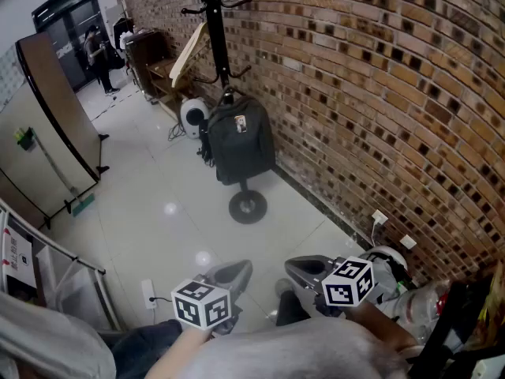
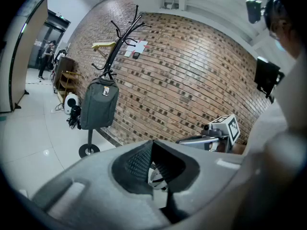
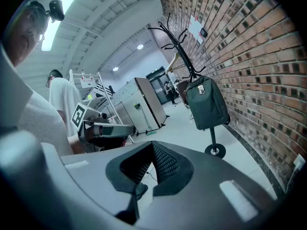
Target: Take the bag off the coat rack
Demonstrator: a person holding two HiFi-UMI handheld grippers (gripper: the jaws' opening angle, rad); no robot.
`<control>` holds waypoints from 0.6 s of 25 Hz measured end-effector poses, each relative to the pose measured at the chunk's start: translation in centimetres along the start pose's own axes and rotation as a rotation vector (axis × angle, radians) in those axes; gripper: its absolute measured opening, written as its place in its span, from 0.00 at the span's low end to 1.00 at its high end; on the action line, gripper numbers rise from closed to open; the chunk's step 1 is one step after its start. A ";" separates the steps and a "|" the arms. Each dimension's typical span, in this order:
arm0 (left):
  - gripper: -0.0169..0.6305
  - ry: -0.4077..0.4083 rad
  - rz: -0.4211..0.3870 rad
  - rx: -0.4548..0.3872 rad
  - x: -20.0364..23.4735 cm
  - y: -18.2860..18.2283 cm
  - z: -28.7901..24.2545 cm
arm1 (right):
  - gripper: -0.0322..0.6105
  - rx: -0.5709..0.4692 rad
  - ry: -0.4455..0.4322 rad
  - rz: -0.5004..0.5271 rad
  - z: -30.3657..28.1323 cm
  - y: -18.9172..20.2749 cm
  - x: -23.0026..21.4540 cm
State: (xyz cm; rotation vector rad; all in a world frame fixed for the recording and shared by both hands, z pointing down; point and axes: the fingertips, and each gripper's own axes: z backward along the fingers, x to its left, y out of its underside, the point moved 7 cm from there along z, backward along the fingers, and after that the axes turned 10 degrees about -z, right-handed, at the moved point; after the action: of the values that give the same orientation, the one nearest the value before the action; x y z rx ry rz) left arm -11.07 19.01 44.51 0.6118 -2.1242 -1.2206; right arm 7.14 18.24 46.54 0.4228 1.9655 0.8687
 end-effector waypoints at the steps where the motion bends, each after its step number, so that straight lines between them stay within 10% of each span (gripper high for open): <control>1: 0.03 -0.005 0.000 -0.001 1.3 -1.3 -1.6 | 0.05 -0.003 0.000 0.003 -0.6 -1.9 -1.7; 15: 0.03 -0.167 -0.009 -0.066 13.6 -15.8 -15.8 | 0.05 -0.065 -0.054 0.088 -5.8 -23.6 -17.3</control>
State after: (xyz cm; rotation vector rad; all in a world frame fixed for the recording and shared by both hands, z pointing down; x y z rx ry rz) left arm -8.28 -6.70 40.49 0.5060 -2.2086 -1.3837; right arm 12.42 -10.79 42.05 0.4929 1.8753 0.9638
